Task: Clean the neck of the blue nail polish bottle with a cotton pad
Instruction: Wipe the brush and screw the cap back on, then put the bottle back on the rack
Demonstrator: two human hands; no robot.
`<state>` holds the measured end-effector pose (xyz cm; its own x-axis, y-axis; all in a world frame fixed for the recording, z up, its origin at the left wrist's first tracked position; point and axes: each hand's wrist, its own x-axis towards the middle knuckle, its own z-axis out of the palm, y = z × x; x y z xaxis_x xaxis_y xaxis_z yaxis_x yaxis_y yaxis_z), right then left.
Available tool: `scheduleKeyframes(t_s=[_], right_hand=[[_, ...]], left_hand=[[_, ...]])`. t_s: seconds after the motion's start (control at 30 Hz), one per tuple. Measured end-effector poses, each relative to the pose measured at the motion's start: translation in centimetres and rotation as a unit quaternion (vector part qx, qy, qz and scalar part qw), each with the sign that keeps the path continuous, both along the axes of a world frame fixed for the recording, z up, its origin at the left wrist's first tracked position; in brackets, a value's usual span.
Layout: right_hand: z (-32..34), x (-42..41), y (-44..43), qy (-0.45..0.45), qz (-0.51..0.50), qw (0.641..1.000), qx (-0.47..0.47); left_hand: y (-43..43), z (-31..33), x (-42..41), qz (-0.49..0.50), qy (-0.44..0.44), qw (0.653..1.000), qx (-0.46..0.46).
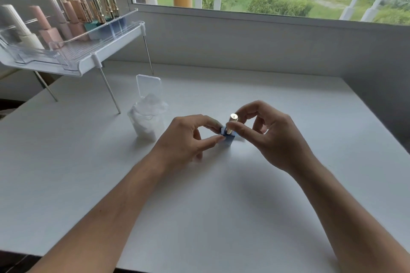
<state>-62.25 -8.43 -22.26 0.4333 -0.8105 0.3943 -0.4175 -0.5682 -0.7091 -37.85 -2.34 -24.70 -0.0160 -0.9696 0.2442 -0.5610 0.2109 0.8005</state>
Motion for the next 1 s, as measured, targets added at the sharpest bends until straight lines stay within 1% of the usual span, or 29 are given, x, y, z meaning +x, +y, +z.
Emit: scheduleKeyframes(t_s=[0.07,0.17,0.23,0.37,0.47,0.6,0.67,0.77,0.87,0.93,1.0], right_hand=[[-0.3,-0.4,-0.3,0.042,0.017,0.999,0.002],[-1.0,-0.6,-0.9,0.134,0.045,0.99,-0.015],[-1.4,-0.3,-1.2,0.156,0.054,0.986,-0.017],[-1.5,0.0,-1.1,0.153,0.056,0.986,-0.027],[-0.5,0.4,-1.0,0.135,0.054,0.989,-0.025],[3.0,1.8,-0.7,0.108,0.055,0.991,-0.049],[5.5,3.2,-0.5,0.107,0.063,0.99,-0.073],[9.2,5.9,-0.6,0.101,0.075,0.987,-0.097],[12.5,9.3,-1.5,0.077,0.099,0.987,-0.099],[14.4,12.0,-2.5,0.06,0.118,0.985,-0.106],[15.9,15.1,-3.8,0.042,0.132,0.983,-0.118]], left_hand=[[0.0,0.0,0.2,0.001,-0.005,1.0,-0.002],[0.0,0.0,0.2,0.007,-0.007,1.0,0.001],[0.1,0.0,0.2,0.009,-0.008,1.0,0.008],[0.4,0.4,0.1,0.009,-0.01,1.0,0.012],[0.6,1.5,0.4,0.012,-0.005,1.0,-0.003],[1.4,4.5,1.5,0.019,0.015,1.0,-0.016],[2.1,6.5,2.7,0.025,0.021,0.999,-0.038],[3.0,10.1,5.4,0.065,0.029,0.995,-0.069],[3.8,13.3,9.5,0.112,0.029,0.987,-0.108],[4.2,14.9,12.6,0.152,0.025,0.977,-0.145],[4.6,15.9,15.7,0.192,0.001,0.965,-0.181]])
